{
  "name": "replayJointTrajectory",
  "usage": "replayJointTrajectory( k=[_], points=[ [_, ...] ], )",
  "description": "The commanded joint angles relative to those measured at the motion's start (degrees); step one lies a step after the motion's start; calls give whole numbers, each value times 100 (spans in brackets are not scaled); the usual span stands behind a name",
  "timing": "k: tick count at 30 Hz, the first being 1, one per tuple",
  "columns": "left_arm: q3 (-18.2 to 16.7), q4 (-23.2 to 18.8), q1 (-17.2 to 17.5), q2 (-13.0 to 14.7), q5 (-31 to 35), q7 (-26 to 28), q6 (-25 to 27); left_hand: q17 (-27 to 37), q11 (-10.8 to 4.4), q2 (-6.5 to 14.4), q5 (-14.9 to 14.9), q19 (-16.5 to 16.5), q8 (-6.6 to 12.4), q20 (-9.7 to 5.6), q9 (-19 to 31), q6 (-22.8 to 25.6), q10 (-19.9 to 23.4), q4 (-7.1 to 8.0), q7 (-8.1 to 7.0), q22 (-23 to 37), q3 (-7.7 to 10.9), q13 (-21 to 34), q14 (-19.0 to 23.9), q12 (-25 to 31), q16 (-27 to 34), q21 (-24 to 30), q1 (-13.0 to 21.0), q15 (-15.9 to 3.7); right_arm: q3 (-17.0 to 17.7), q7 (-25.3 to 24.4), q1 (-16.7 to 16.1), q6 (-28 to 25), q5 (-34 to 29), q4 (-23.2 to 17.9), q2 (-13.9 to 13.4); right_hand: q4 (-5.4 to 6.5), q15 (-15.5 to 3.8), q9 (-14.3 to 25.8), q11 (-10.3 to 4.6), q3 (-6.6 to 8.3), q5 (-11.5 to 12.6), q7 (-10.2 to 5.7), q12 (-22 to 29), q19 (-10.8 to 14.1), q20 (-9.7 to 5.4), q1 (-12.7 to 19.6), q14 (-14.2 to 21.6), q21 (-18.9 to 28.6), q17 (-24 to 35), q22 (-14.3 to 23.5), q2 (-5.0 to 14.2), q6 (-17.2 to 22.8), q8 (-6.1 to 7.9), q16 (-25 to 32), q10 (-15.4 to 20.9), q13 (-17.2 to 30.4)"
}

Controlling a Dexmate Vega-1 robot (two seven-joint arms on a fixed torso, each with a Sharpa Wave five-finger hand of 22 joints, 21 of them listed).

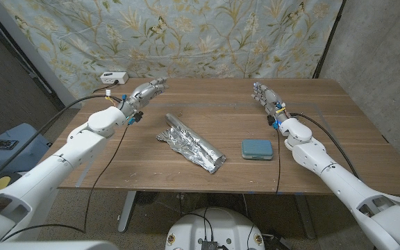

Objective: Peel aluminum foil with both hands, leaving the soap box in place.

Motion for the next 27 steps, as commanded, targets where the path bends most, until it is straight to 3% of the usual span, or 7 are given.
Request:
replayJointTrajectory(
  k=[1,9,10,12,22,27],
  points=[
    [250,-262,-322,395,490,-580,91,15,49,-16,130,-164,-22,4,28,-280,-256,3,29,19,-39,35,-242,-54,-15,-54,181,61,70,-260,-133,-118,-64,-253,-104,-47,-9,6,8,7,1,-5,-15,-40,-242,55,-6,-26,0,24,-5,-46,-23,-31,-36,18],
    [433,-314,-616,595,622,-1219,245,18,74,-24,232,-301,-38,5,33,-619,-548,29,108,21,-95,52,-470,-73,-12,-63,271,106,100,-358,-201,-158,-44,-328,-103,-60,3,6,23,-3,-1,3,-26,-62,-241,53,-28,-31,3,24,-9,-67,-30,-35,-69,18],
    [468,-277,-678,600,589,-1368,273,22,151,-14,271,-368,-31,13,33,-788,-720,47,94,23,-131,59,-587,-79,-5,-60,308,137,103,-333,-200,-165,-19,-321,-101,-62,6,6,16,-4,-2,4,-28,-65,-244,53,-29,-31,4,24,-9,-75,-33,-35,-77,18],
    [507,-247,-732,618,631,-1474,258,25,120,-8,295,-472,-18,31,34,-870,-861,59,91,24,-162,65,-706,-85,-14,-77,326,159,97,-332,-191,-198,-27,-326,-118,-67,9,6,25,-8,-2,8,-36,-77,-243,52,-58,-33,5,24,-9,-109,-44,-43,-102,18],
    [698,-277,-1048,748,990,-1927,252,31,155,-10,325,-568,-27,78,40,-1126,-1042,64,136,24,-218,82,-787,-65,16,-70,364,253,136,-521,-226,-427,-55,-535,-223,-66,74,8,45,-26,-6,32,-47,-121,-221,32,-108,-41,15,24,1,-185,-63,-50,-160,20],
    [831,-355,-1227,791,1337,-2075,233,39,178,-32,332,-553,54,111,48,-1049,-955,28,233,25,-237,108,-708,21,64,-44,431,314,153,-650,-236,-490,-80,-595,-223,-63,77,9,48,-31,-7,32,-46,-127,-217,23,-114,-40,19,25,5,-205,-66,-47,-168,21]
  ],
)
